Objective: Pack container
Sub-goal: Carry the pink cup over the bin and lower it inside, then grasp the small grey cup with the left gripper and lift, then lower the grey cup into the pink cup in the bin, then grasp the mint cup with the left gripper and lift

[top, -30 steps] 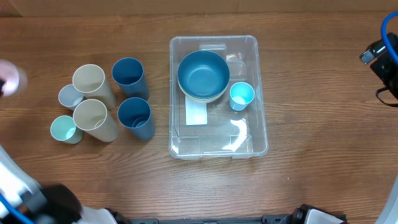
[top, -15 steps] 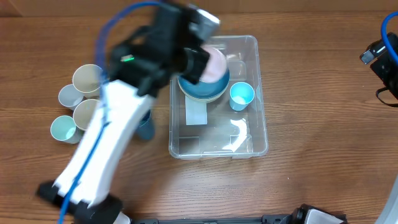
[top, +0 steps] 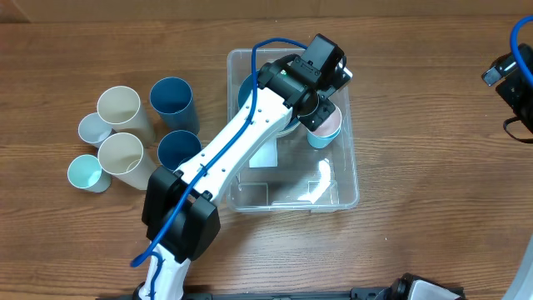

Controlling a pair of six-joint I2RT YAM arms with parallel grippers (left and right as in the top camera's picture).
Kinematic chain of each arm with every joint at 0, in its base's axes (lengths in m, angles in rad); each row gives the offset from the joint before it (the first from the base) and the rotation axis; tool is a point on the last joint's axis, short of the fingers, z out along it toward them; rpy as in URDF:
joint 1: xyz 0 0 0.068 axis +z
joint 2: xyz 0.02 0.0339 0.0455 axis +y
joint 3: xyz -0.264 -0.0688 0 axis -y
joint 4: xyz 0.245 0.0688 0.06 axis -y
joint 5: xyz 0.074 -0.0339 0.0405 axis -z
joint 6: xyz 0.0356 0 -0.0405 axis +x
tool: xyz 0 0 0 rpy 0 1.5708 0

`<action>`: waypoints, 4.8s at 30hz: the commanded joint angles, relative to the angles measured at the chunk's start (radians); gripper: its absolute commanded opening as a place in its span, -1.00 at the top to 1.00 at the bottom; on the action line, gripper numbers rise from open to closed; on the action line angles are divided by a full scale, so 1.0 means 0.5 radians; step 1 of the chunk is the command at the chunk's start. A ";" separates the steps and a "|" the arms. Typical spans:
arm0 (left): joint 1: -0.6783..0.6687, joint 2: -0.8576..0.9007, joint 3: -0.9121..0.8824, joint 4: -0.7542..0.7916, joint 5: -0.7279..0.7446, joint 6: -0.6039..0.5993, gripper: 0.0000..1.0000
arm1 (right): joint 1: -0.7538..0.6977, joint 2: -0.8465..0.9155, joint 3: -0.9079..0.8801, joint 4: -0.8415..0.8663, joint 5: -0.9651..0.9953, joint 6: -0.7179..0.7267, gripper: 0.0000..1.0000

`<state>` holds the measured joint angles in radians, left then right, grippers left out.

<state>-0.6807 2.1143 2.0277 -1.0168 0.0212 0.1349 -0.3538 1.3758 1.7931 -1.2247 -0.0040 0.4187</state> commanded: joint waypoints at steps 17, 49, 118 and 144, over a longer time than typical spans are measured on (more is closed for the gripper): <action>0.625 -0.488 1.308 -1.345 -0.909 -0.890 -0.36 | -0.008 0.005 0.008 0.005 -0.011 0.002 -1.00; 2.380 0.148 -0.301 -0.432 0.159 -0.433 0.02 | -0.008 0.005 0.008 0.005 -0.011 0.002 -1.00; 0.038 0.240 0.745 -0.671 -0.072 -0.088 0.43 | -0.008 0.005 0.008 0.005 -0.011 0.002 -1.00; 2.729 -0.835 -0.311 -1.055 0.188 -0.902 -0.34 | -0.008 0.005 0.008 0.005 -0.011 0.002 -1.00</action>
<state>0.5953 1.6917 2.0670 -1.6218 -0.0383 -0.3382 -0.3538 1.3758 1.7931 -1.2251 -0.0036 0.4183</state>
